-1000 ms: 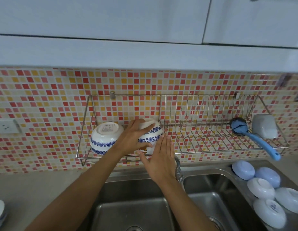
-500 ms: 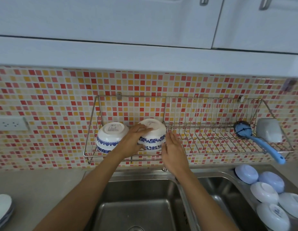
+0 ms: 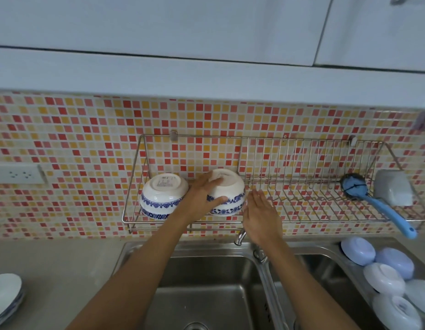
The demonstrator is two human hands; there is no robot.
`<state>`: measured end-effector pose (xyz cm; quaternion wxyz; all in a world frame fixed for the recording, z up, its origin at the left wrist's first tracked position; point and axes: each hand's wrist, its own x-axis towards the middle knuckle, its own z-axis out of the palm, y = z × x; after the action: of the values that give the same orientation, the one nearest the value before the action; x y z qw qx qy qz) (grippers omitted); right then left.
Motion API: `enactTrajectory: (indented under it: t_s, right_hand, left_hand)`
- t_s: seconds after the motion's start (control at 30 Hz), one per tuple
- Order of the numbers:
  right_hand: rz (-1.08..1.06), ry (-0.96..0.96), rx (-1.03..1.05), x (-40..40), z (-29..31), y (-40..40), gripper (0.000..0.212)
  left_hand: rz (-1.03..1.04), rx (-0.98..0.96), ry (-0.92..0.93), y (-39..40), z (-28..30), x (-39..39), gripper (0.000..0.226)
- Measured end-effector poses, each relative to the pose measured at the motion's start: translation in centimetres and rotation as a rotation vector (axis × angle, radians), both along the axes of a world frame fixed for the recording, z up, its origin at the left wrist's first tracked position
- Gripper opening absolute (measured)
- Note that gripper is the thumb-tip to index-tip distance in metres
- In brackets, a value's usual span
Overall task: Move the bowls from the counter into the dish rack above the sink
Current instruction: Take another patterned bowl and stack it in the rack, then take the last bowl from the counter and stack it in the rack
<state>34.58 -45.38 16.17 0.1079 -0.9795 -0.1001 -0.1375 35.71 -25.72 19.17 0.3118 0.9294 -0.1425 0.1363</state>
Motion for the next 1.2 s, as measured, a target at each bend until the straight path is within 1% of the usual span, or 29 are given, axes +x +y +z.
enactTrajectory:
  t_s: [0.07, 0.13, 0.23, 0.27, 0.33, 0.37, 0.43, 0.57, 0.63, 0.7, 0.77, 0.83, 0.93, 1.03, 1.13, 1.2]
  right_hand:
    - [-0.003, 0.006, 0.005, 0.0, -0.1, 0.1, 0.056]
    - [-0.004, -0.007, 0.011, 0.0, -0.1, 0.1, 0.056]
    - [0.024, -0.017, 0.017, -0.4, 0.2, -0.1, 0.057]
    - [0.034, -0.013, 0.008, -0.5, 0.3, -0.1, 0.058]
    - [0.040, 0.002, -0.005, -0.6, 0.6, -0.1, 0.059]
    - [0.037, 0.007, -0.007, -0.6, 0.6, -0.1, 0.059]
    - [0.034, 0.013, -0.006, -0.5, 0.5, -0.1, 0.059]
    - [0.025, -0.001, -0.023, -0.4, 0.2, -0.2, 0.058]
    - [0.009, -0.058, -0.014, -0.5, 0.0, -0.1, 0.054]
    - [-0.027, -0.208, 0.074, -1.3, -0.7, 0.3, 0.052]
    - [-0.066, -0.341, 0.238, -2.5, -1.7, 1.1, 0.054]
    - [-0.081, -0.385, 0.349, -3.9, -2.8, 2.4, 0.051]
    - [-0.001, -0.407, 0.439, -6.5, -4.4, 6.1, 0.048]
    - [0.140, -0.394, 0.554, -9.8, -6.2, 11.5, 0.049]
    - [0.317, -0.387, 0.579, -12.8, -8.5, 18.2, 0.040]
    - [0.439, -0.299, 0.574, -14.5, -10.2, 23.1, 0.034]
  left_hand:
    - [-0.004, 0.001, 0.007, 0.0, 0.0, 0.0, 0.062]
    - [0.059, 0.012, -0.069, 0.2, 0.3, -0.3, 0.058]
    - [0.302, 0.141, -0.347, 0.9, 0.4, -1.6, 0.046]
    - [0.409, 0.139, -0.384, 1.3, 0.0, -2.3, 0.043]
    - [0.563, 0.068, -0.311, 2.3, -1.2, -3.7, 0.043]
    - [0.583, 0.026, -0.247, 2.7, -1.7, -4.2, 0.044]
    - [0.550, 0.009, -0.185, 3.5, -2.1, -4.4, 0.045]
    - [0.468, 0.055, -0.158, 3.6, -1.8, -4.3, 0.047]
    - [0.477, 0.082, -0.138, 3.7, -2.0, -4.6, 0.049]
    - [0.487, 0.176, -0.152, 3.9, -2.8, -5.7, 0.052]
    - [0.463, 0.299, -0.171, 4.5, -4.0, -7.8, 0.057]
    - [0.425, 0.389, -0.188, 5.7, -5.8, -10.2, 0.056]
    - [0.330, 0.455, -0.223, 8.6, -8.0, -13.3, 0.055]
    - [0.277, 0.396, -0.180, 12.4, -9.5, -15.6, 0.057]
    - [0.380, 0.237, -0.062, 18.3, -11.7, -18.1, 0.051]
    - [0.481, 0.134, -0.055, 23.2, -12.9, -20.1, 0.045]
